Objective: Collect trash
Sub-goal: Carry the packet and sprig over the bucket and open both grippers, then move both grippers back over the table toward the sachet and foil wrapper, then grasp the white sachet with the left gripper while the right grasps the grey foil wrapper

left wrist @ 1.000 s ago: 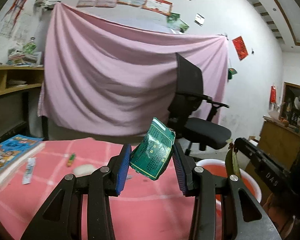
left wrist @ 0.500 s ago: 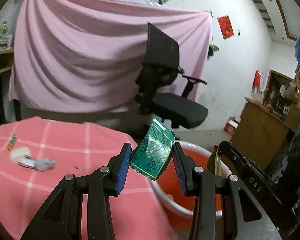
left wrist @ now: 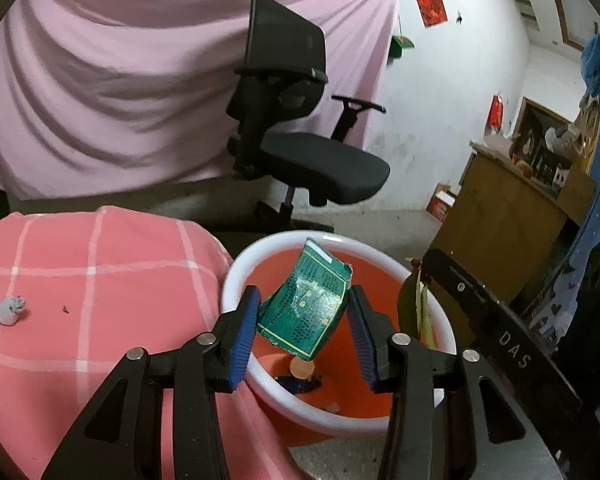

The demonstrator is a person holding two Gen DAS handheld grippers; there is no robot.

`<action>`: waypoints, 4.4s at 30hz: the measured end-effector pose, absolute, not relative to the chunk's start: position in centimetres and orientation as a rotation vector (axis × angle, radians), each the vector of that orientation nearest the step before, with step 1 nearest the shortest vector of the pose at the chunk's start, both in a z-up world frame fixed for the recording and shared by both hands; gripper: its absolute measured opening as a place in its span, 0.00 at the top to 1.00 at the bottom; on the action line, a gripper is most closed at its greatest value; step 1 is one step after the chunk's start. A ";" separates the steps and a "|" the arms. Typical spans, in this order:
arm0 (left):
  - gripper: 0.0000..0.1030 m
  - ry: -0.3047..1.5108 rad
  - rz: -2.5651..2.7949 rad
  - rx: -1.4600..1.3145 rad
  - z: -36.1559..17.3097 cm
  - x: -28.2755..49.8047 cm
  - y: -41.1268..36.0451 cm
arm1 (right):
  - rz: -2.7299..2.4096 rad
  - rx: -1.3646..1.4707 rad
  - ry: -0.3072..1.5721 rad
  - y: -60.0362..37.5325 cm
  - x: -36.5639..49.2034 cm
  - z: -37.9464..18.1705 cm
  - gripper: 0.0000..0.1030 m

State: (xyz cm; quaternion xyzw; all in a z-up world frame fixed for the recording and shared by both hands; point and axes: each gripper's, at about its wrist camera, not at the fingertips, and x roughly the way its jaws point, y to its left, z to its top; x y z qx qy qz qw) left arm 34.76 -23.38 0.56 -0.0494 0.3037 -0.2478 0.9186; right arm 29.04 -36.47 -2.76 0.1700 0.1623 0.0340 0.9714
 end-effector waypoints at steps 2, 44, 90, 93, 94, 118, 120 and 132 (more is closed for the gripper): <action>0.59 0.648 -0.507 -0.085 0.3 35.0 -23.8 | 0.060 0.353 0.336 -37.0 29.1 -2.9 0.90; 0.02 0.235 -0.079 -0.253 6.7 27.9 -3.6 | 0.158 0.316 0.057 -27.4 27.9 3.3 0.00; 0.06 0.647 0.105 -0.173 -4.2 31.4 12.0 | 0.540 -0.093 0.453 -7.6 37.0 -1.5 0.01; 0.15 0.696 0.088 -0.176 -4.8 32.1 11.9 | 0.577 -0.116 0.532 -6.8 37.9 -2.3 0.06; 0.18 0.710 0.086 -0.175 -4.9 32.3 11.8 | 0.587 -0.125 0.556 -6.5 38.1 -2.6 0.08; 0.82 0.865 0.115 -0.240 -7.3 34.0 13.2 | 0.742 -0.232 0.828 -2.9 39.1 -5.8 0.78; 0.83 0.864 0.116 -0.240 -7.2 33.9 13.2 | 0.744 -0.226 0.826 -2.8 39.1 -5.8 0.82; 0.83 0.597 0.077 -0.167 -3.9 30.4 9.9 | 0.733 -0.164 0.624 -4.9 36.5 -3.6 0.83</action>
